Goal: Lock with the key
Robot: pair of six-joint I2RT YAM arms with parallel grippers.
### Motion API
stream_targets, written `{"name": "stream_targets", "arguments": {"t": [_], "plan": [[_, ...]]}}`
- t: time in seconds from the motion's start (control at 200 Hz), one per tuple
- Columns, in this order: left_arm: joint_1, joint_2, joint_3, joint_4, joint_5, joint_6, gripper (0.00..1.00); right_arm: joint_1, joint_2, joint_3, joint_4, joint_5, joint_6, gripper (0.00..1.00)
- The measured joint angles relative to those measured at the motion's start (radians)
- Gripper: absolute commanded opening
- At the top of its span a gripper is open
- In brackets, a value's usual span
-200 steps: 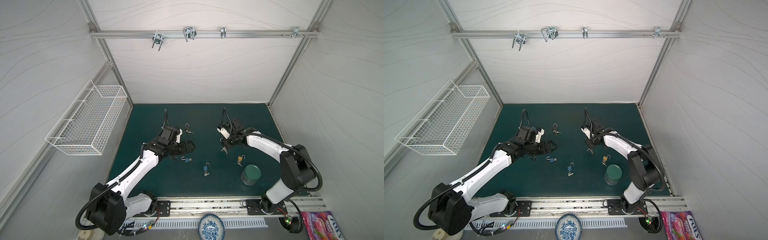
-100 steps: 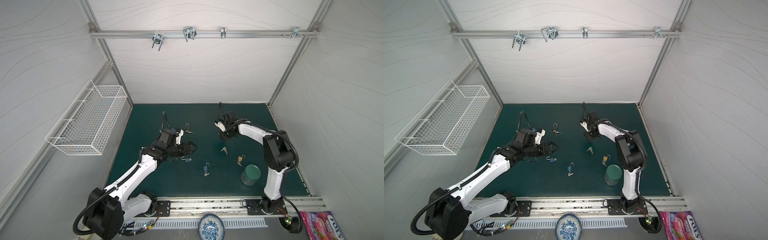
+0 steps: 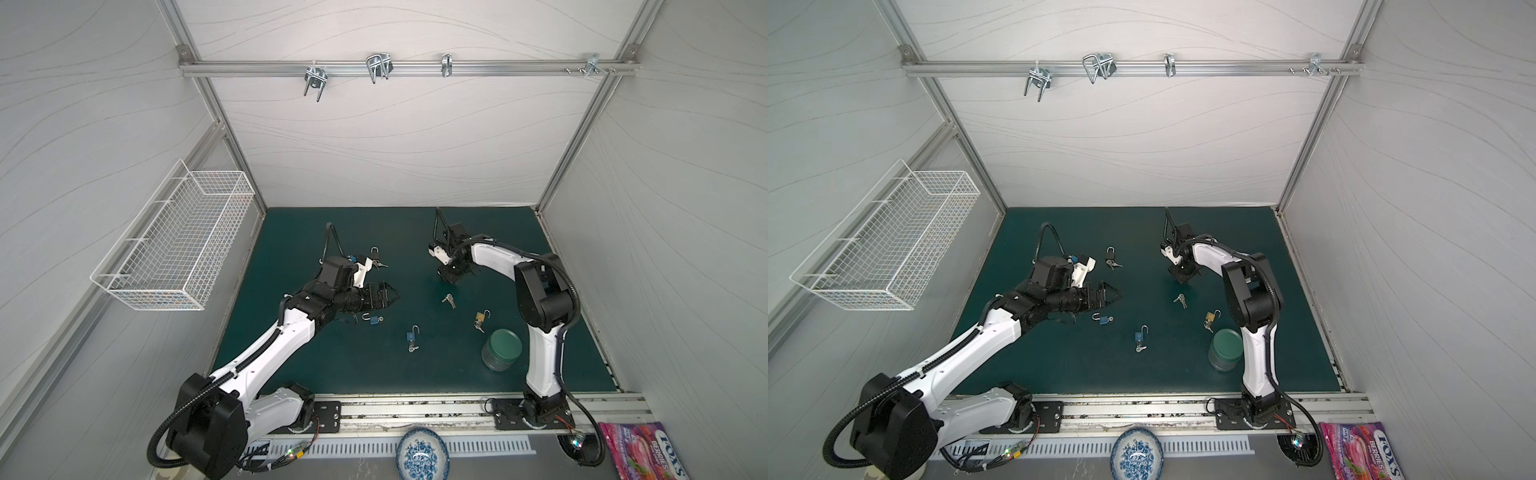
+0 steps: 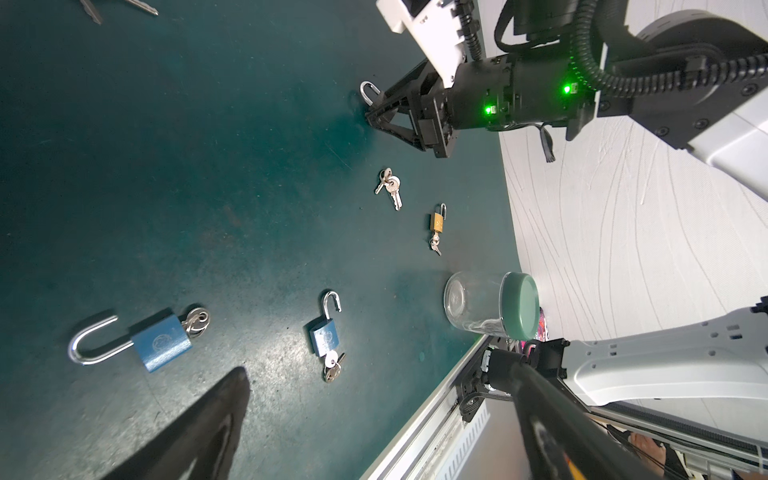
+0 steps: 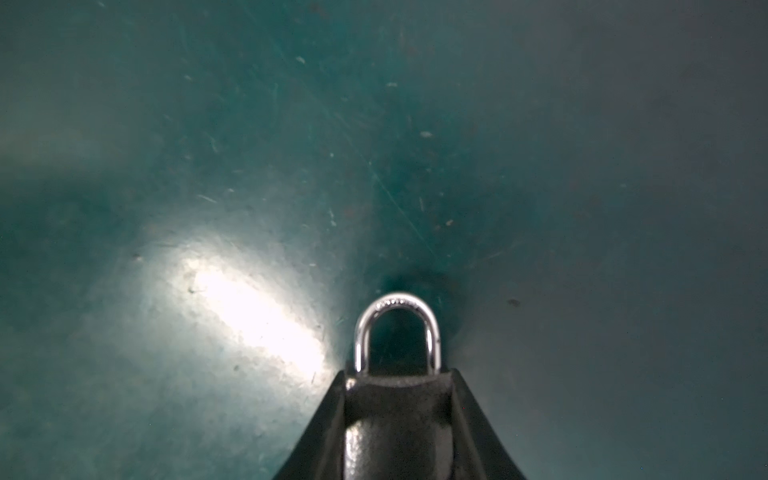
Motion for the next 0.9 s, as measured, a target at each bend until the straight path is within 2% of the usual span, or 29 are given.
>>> {"name": "stream_targets", "arguments": {"t": [0.135,0.225,0.295,0.33,0.405,0.645,0.735,0.815,0.9], "plan": [[0.000,0.000,-0.002,0.002,0.004,-0.002,0.99,0.000,0.010,0.018,-0.010,0.013,0.000,0.31],[0.000,0.000,-0.003,0.005,0.004,-0.002,0.99,0.000,0.018,0.028,-0.013,0.019,-0.002,0.45],[0.000,0.000,-0.003,0.004,0.002,-0.002,0.99,0.000,0.018,0.030,-0.015,0.023,0.002,0.50],[0.000,0.000,-0.003,0.003,-0.001,-0.002,0.99,0.000,0.018,0.031,-0.015,0.023,0.000,0.56],[0.000,0.000,-0.003,-0.005,-0.016,-0.002,0.99,0.000,0.018,0.031,-0.016,0.020,-0.002,0.62],[-0.035,0.000,0.002,-0.054,-0.113,0.008,0.99,0.000,-0.043,0.002,-0.013,0.010,0.032,0.62],[-0.084,0.000,0.008,-0.064,-0.157,0.018,0.99,0.000,-0.159,-0.066,0.013,0.010,0.092,0.60],[-0.123,0.000,0.008,-0.063,-0.197,0.019,0.99,0.006,-0.284,-0.140,0.049,0.000,0.169,0.53],[-0.167,0.000,0.005,-0.049,-0.238,0.013,0.99,0.020,-0.412,-0.222,0.094,-0.005,0.266,0.53]]}}
